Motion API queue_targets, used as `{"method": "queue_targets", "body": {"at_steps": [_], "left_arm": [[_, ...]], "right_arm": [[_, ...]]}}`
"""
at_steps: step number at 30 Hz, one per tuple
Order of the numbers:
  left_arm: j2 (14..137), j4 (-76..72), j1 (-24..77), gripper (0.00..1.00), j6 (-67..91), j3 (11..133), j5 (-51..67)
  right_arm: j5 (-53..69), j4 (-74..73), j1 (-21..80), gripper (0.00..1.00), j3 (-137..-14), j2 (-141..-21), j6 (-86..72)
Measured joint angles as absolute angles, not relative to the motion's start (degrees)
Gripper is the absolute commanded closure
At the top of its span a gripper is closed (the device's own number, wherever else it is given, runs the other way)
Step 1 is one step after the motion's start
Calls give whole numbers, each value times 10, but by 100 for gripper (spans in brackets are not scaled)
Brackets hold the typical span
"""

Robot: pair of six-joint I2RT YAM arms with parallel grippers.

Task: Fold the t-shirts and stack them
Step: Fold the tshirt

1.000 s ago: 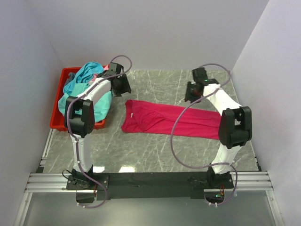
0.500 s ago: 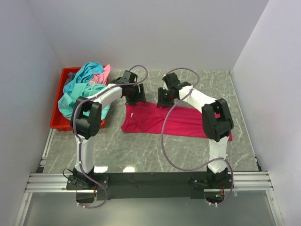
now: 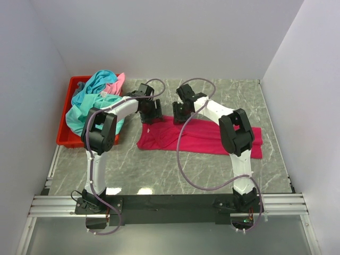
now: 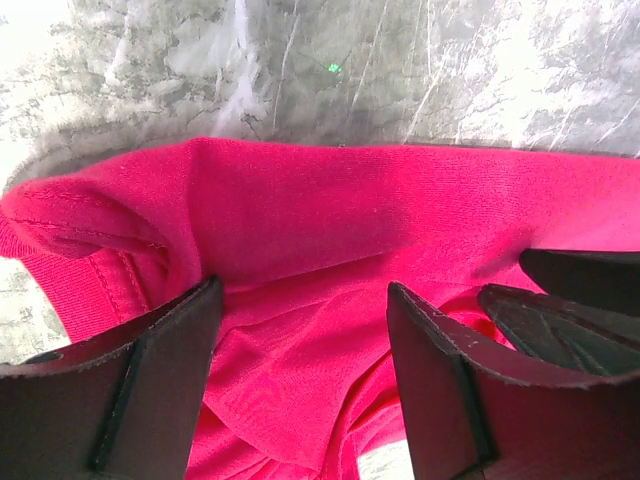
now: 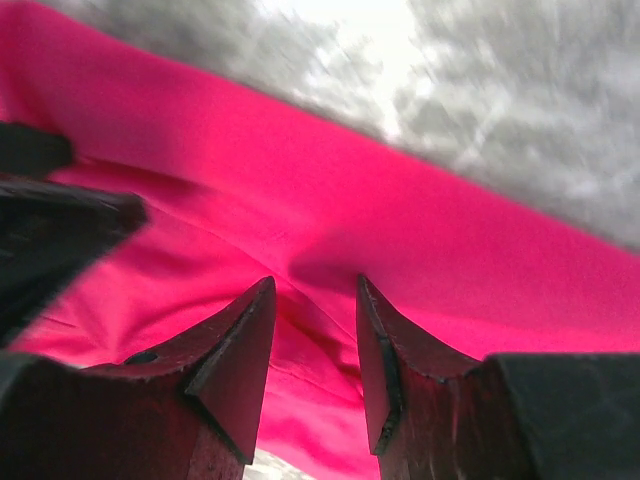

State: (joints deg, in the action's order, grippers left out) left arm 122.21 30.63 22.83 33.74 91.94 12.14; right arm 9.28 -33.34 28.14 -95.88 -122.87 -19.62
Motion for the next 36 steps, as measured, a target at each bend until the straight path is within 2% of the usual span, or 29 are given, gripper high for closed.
{"method": "queue_targets", "body": {"at_steps": [9, 36], "left_arm": [[1222, 301, 228, 27, 339, 915, 122], [1205, 262, 227, 27, 354, 879, 122]], "right_arm": [[73, -348, 287, 55, -914, -1204, -194], [67, -369, 309, 55, -929, -1178, -194]]}}
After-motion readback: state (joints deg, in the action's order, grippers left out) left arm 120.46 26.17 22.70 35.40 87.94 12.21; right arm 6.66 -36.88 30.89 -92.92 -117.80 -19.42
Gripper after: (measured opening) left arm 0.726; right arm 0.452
